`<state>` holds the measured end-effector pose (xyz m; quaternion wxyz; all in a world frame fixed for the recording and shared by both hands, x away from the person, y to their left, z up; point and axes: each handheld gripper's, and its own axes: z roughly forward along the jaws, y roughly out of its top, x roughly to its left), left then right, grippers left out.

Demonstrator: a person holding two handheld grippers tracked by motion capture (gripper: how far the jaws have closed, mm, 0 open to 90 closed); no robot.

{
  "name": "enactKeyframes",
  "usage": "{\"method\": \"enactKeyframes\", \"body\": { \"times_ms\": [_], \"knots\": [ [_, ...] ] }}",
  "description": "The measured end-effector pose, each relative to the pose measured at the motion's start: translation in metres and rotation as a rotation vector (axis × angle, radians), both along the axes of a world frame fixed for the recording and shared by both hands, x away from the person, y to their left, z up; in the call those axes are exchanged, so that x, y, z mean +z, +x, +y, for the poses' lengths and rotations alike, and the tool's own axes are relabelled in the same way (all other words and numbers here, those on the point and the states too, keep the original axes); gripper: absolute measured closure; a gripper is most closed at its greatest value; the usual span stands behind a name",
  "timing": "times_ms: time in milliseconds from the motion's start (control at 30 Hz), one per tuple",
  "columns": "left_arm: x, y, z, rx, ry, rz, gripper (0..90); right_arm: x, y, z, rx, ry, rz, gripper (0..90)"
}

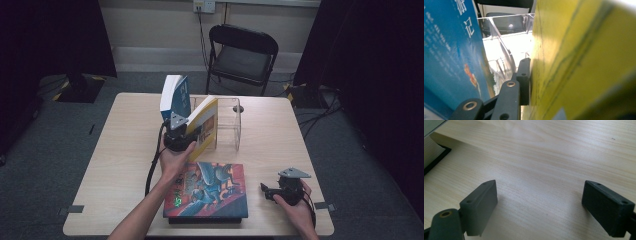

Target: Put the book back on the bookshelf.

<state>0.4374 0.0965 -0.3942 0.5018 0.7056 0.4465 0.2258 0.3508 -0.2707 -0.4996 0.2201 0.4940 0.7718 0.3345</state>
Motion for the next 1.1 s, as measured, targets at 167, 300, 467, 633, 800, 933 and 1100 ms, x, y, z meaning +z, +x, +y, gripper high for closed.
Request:
{"method": "enactKeyframes", "body": {
  "times_ms": [167,300,467,633,800,933,1100],
  "knots": [
    [0.004,-0.002,0.003,-0.020,-0.005,0.002,69.4,0.000,0.000,0.000,0.001,0.000,0.000,12.9],
    [0.014,-0.004,0.006,-0.036,0.001,0.009,69.0,0.000,0.000,0.000,0.000,0.000,0.000,12.9],
    [0.028,-0.005,0.010,-0.075,0.035,0.022,69.3,0.000,0.000,0.000,0.000,0.000,0.000,12.9],
    [0.039,-0.001,0.011,-0.131,0.066,0.087,67.8,0.000,0.000,0.000,0.000,0.000,0.000,12.9],
    [0.052,0.002,0.012,-0.128,0.091,0.128,67.3,0.000,0.000,0.000,-0.002,0.000,0.000,12.9],
    [0.065,0.008,0.010,-0.125,0.107,0.178,67.0,0.000,0.000,0.000,-0.002,0.000,0.000,12.9],
    [0.083,0.023,0.003,-0.137,0.181,0.272,68.3,0.000,0.000,0.000,-0.003,0.001,0.001,12.9]
  ]
}}
